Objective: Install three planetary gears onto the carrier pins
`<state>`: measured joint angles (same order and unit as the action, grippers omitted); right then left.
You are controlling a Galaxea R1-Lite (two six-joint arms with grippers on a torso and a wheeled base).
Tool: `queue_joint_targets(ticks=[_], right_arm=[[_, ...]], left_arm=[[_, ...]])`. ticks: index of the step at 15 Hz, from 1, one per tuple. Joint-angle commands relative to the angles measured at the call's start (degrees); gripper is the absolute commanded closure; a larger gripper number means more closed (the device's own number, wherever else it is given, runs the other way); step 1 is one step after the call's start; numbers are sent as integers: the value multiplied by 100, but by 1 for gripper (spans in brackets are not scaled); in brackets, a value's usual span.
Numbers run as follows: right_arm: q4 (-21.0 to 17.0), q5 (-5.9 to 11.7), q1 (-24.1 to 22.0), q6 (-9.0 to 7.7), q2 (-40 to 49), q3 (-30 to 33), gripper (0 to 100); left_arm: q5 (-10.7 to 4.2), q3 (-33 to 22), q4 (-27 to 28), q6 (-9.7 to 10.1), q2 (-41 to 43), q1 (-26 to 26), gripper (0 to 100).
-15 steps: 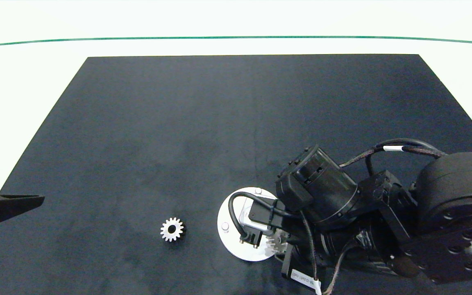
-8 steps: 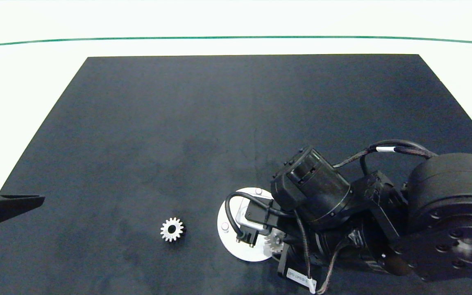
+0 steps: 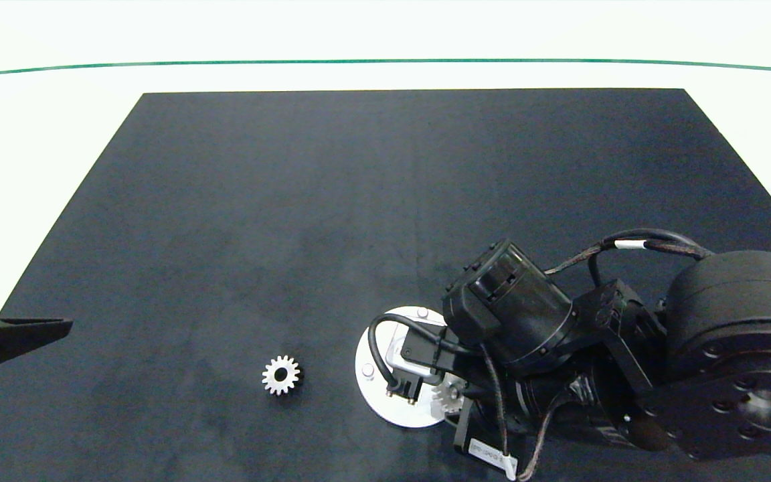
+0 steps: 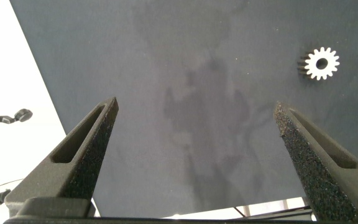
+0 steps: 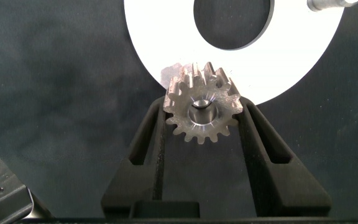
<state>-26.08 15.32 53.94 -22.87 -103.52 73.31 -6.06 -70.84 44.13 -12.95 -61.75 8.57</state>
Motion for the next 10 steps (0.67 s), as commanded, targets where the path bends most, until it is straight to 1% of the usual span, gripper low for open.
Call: queue_joint_targets(ticks=[1,6,8,9,10], right_arm=[[-12,6,2,2,25,-10,0],[6,-3,-7,11,139,-80,0],[6,15,-112,63,500,-72,0],[6,15,-420,55,886,-89,0],[15,6,-683,72,1062,-63,0]], left_arm=[[-1,0,25,-6,-4,4,0],[-1,0,25,-6,-13,4,0],[-9,0,25,-6,-4,-4,0],[-1,0,25,-6,-4,4,0],[-9,0,25,-6,-4,4,0]])
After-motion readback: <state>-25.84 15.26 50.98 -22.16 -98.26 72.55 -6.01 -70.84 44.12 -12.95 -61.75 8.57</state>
